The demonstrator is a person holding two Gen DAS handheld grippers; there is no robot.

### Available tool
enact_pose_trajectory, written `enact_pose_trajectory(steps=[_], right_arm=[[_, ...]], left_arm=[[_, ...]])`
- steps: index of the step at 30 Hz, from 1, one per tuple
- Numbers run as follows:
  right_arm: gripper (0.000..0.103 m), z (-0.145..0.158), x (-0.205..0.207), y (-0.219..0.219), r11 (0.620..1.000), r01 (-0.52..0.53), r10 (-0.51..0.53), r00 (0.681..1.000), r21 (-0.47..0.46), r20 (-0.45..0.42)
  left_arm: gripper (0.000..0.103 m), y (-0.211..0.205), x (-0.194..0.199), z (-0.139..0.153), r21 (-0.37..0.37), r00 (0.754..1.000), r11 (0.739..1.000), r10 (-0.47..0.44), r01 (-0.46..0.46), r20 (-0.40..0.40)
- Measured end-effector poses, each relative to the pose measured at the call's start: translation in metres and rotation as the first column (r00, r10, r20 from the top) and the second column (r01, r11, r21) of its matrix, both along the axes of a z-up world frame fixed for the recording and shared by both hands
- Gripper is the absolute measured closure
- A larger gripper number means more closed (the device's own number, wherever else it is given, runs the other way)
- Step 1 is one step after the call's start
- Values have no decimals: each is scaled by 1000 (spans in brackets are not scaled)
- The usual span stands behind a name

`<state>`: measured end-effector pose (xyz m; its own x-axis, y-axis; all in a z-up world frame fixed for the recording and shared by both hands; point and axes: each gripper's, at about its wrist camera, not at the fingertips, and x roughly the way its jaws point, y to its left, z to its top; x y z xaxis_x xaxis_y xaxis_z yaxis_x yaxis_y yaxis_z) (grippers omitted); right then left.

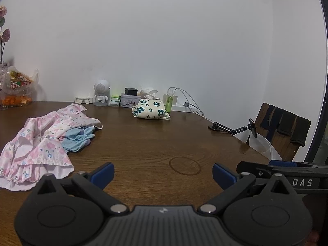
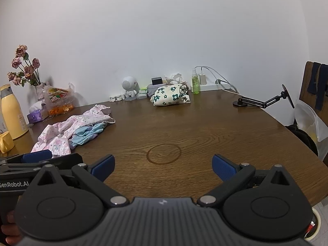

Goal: Fold clothes

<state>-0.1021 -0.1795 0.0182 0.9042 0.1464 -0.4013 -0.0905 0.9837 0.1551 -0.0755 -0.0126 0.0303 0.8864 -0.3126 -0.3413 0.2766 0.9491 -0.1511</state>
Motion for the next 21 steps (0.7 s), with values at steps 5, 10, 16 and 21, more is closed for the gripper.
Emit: enact_pose_trajectory(steps=[5,10,16,21], right_arm=[[0,0,0,1,1000,-1,1,1000,-1,0],[0,-1,1,2,1000,-1,1,1000,-2,-4],[0,0,1,3,1000,0,0,1000,-1,-1],[0,0,0,1,1000,10,-10,1000,0,7]], left_arm=[[0,1,0,-1,1,1000,1000,5,-5,-2],[0,2,0,-1,0,1000,1000,5,-5,-8],[0,1,0,-1,0,1000,1000,9,-9,-12],[0,4,1,-2,2,999,1000,32,-32,-12]])
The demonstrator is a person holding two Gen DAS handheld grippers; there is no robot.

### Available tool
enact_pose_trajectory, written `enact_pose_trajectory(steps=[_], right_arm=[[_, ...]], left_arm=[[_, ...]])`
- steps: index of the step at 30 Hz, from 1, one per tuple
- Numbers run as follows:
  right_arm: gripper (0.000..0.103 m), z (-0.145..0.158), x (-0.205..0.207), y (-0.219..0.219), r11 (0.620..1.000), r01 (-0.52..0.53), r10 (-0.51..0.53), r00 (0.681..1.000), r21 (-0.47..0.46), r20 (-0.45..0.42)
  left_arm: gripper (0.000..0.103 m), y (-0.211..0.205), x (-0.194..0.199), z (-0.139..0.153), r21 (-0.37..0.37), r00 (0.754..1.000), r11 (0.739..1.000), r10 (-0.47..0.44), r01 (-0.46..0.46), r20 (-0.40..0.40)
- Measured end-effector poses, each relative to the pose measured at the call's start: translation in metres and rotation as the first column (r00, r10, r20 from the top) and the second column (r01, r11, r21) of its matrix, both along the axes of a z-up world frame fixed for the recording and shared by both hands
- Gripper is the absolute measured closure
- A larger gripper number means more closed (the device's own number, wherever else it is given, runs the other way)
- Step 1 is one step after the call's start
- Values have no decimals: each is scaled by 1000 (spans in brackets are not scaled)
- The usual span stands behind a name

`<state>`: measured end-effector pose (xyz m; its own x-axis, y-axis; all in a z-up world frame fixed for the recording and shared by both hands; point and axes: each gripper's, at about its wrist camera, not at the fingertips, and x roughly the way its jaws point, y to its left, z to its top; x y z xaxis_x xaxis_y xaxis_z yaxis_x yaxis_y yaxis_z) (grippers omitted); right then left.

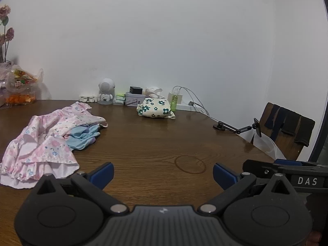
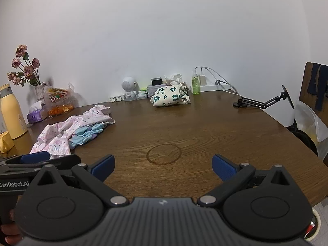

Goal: Fold clothes

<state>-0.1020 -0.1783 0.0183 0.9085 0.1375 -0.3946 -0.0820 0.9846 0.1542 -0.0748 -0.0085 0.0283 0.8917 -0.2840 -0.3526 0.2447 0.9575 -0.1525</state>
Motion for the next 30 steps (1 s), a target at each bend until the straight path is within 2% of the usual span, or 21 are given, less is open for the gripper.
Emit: enact_pose_trajectory(steps=[30], right_arm=[[0,-2,1,1,1000,-12,12,1000,3,-10]], left_arm=[[0,6,2,-3,-14,1000,1000,12,-12,-16]])
